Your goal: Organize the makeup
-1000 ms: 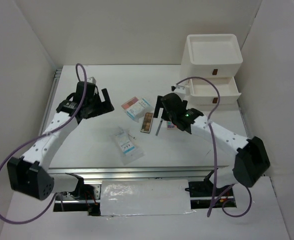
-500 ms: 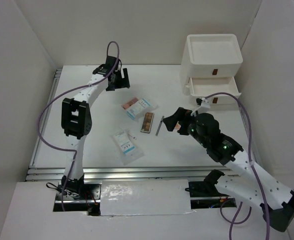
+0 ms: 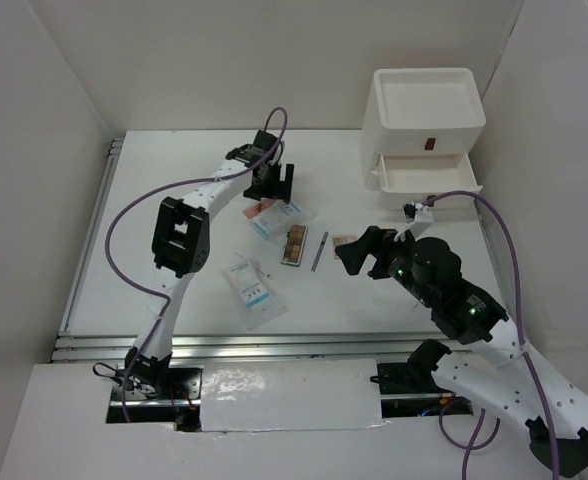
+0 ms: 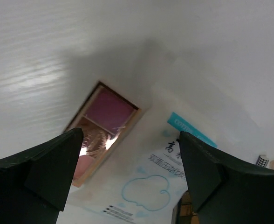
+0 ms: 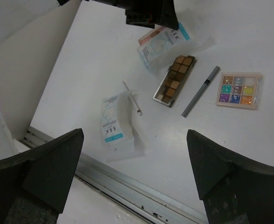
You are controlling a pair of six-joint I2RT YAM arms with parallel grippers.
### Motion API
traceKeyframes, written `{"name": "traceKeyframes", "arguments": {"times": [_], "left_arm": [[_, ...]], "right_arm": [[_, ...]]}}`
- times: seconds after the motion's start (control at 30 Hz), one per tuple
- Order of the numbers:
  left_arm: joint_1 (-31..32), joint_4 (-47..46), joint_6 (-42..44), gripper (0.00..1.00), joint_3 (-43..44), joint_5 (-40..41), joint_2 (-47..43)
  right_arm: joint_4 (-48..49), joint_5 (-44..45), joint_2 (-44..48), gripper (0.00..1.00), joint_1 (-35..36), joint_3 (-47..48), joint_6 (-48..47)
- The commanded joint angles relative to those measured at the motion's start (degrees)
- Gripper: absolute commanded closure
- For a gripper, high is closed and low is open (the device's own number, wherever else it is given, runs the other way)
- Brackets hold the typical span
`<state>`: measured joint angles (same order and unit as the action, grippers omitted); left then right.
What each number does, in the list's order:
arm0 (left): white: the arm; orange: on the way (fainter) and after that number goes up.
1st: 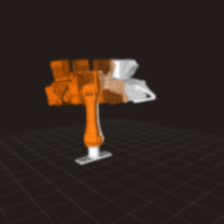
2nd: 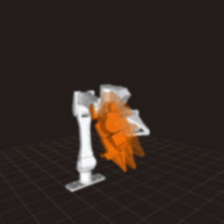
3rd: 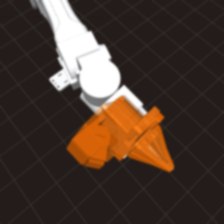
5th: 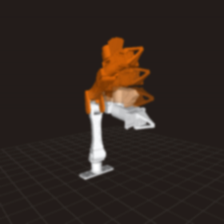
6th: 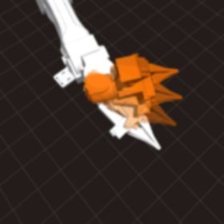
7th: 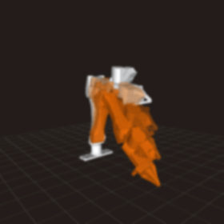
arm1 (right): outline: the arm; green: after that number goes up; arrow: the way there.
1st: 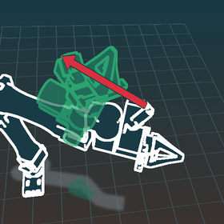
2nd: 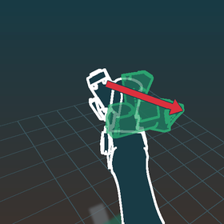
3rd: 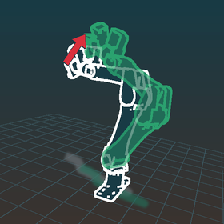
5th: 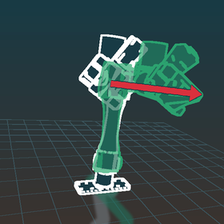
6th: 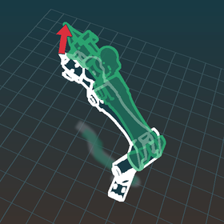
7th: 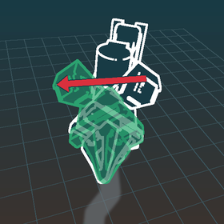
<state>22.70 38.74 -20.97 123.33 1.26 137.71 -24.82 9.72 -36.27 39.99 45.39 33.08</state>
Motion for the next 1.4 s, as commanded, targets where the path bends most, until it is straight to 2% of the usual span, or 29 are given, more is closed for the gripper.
{"name": "traceKeyframes", "arguments": {"times": [0.0, 0.13, 0.23, 0.33, 0.43, 0.6, 0.67, 0.83, 0.9, 1.03, 1.13, 1.2, 1.37], "left_arm": [[1.38, -0.42, 1.37, 0.02, -0.98, -0.72, -0.78], [2.08, -0.51, 1.90, 0.03, -3.35, -4.59, -1.39], [3.31, 0.02, 2.69, 0.03, -5.55, -3.46, -3.40], [4.11, -2.08, 2.34, 0.03, -12.64, -1.62, -8.75], [4.20, -3.76, 2.51, 0.03, -15.74, -1.52, -11.23], [4.11, -1.21, 4.27, 0.03, -12.85, 1.90, -12.46], [3.85, -2.18, 4.10, 0.02, -12.59, 4.79, -13.60], [1.30, -3.85, 3.57, 0.01, -8.90, 5.95, -12.38], [0.25, -2.19, 3.74, 0.01, -5.49, 5.34, -10.54], [-1.60, -2.97, 7.60, 0.01, -4.85, 0.78, -8.16], [-2.04, -2.62, 10.24, 0.01, -4.50, -0.73, -6.50], [-2.13, -2.70, 11.65, 0.01, -5.63, -2.13, -5.61], [-2.22, -6.56, 12.88, 0.01, -11.43, -6.33, -5.70]], "right_arm": [[-0.23, -2.07, 2.95, 0.00, 0.35, 1.55, -2.06], [0.38, -2.51, 4.27, 0.00, 0.35, 0.76, -2.32], [1.09, -2.95, 4.81, 0.00, 0.35, 0.14, -2.41], [1.70, -3.30, 4.89, 0.00, 0.27, -0.30, -2.49], [2.32, -3.91, 5.07, 0.00, 0.35, -0.74, -2.58], [2.14, -4.27, 5.60, 0.00, 0.27, -0.91, -2.76], [2.49, -4.27, 6.03, 0.00, 0.27, -1.44, -2.76], [2.32, -4.62, 5.77, 0.00, 0.27, -1.62, -2.93], [2.06, -4.36, 5.69, 0.00, 0.18, -1.62, -2.93], [2.14, -3.65, 6.21, 0.00, 0.27, -1.79, -2.93], [1.44, -1.90, 6.74, 0.00, 0.18, -1.44, -2.58], [1.18, 2.38, 8.14, 0.00, 0.27, -1.35, -1.45], [1.79, 11.19, 18.24, 0.00, 0.27, -2.06, 1.19]]}}
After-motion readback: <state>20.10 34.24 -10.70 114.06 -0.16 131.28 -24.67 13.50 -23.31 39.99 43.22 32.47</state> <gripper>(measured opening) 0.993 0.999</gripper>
